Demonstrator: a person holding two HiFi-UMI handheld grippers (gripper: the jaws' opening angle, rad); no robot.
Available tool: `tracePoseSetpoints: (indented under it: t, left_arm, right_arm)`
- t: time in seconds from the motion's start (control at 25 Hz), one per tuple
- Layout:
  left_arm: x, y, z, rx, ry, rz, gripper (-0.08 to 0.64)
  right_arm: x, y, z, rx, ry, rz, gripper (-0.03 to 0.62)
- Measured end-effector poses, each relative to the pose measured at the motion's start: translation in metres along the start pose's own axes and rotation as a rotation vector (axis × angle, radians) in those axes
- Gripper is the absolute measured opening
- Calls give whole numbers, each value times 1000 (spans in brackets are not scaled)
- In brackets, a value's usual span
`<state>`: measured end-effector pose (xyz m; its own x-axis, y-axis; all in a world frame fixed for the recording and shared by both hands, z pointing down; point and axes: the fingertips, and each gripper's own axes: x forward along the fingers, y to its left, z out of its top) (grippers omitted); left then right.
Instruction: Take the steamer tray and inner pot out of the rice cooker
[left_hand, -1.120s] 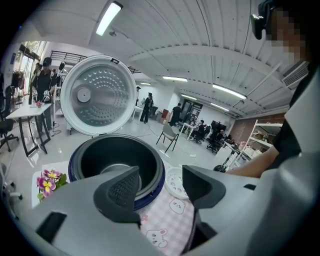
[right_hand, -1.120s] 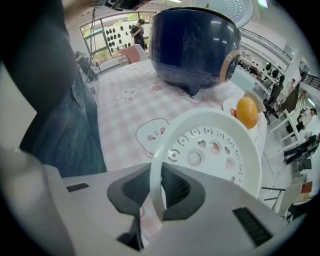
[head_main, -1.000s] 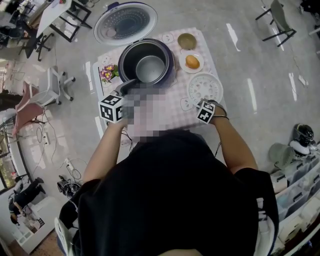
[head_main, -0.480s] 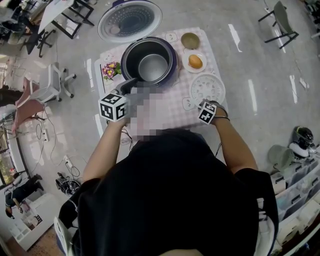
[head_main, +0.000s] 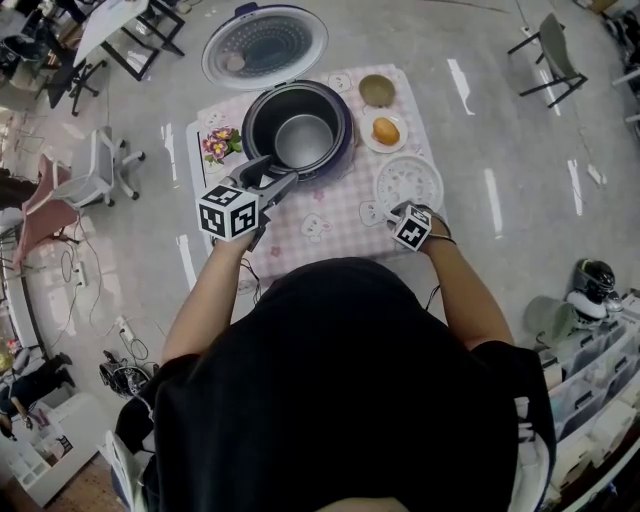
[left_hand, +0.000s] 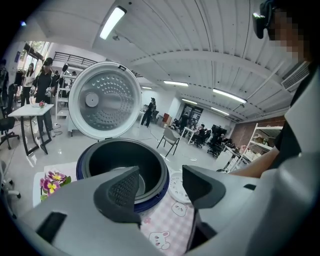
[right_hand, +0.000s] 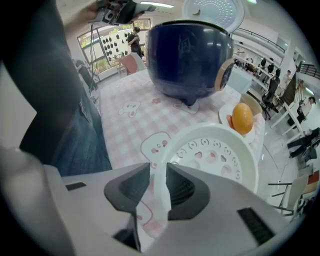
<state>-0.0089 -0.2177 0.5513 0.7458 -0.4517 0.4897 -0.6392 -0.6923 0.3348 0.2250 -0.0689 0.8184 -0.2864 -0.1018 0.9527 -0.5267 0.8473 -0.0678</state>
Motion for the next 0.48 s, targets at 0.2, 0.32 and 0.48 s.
tracePoseSetpoints:
  t: [0.2,0.32,0.48]
  left_arm:
    - [-12,2,8,-8,-32,10,288]
    - [-19,6,12,-5,-51,21,288]
    - [-35,15,12,-6,-66,42,288]
  right_arm:
    - [-48,-20,42,5,-116,-55,113]
    - [-82,-42,72,7,-206,-123,115]
    - [-134,-65,116,-14,-330,-243,115]
